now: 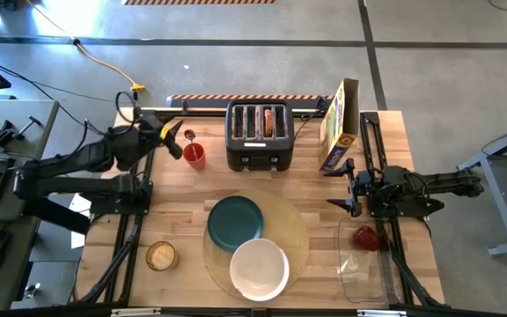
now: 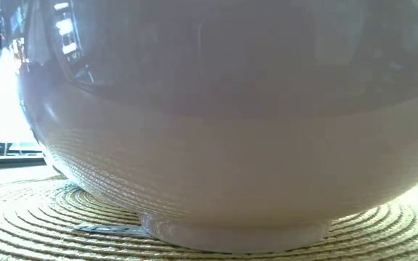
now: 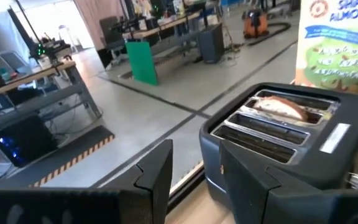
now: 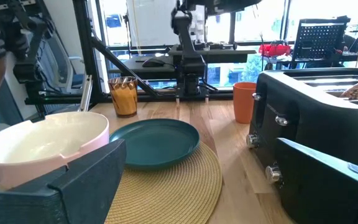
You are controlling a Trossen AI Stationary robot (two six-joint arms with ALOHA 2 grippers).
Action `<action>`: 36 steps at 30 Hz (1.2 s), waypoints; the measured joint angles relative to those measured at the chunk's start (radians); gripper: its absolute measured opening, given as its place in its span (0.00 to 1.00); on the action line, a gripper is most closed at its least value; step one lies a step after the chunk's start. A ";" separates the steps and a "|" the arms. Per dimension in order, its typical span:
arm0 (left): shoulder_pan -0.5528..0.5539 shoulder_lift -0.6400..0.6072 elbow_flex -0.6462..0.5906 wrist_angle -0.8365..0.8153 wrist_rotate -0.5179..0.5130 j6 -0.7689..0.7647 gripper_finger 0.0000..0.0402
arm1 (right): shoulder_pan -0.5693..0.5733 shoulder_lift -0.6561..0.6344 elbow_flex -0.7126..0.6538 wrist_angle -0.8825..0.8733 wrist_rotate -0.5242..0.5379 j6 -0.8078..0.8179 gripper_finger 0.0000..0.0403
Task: Arrange a breakfast setting
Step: Put the white patterned spoon on the brown table mat
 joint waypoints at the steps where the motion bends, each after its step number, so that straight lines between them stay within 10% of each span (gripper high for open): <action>1: 0.029 0.020 0.011 0.000 0.030 0.001 0.30 | 0.000 0.000 0.000 0.000 0.000 0.000 0.99; 21: 0.549 0.307 0.120 -0.179 0.639 0.030 0.30 | 0.000 0.000 0.000 0.000 0.000 0.000 0.99; 36: 0.688 0.399 0.120 -0.280 0.834 0.049 0.30 | 0.000 0.000 0.000 0.000 0.000 0.000 0.99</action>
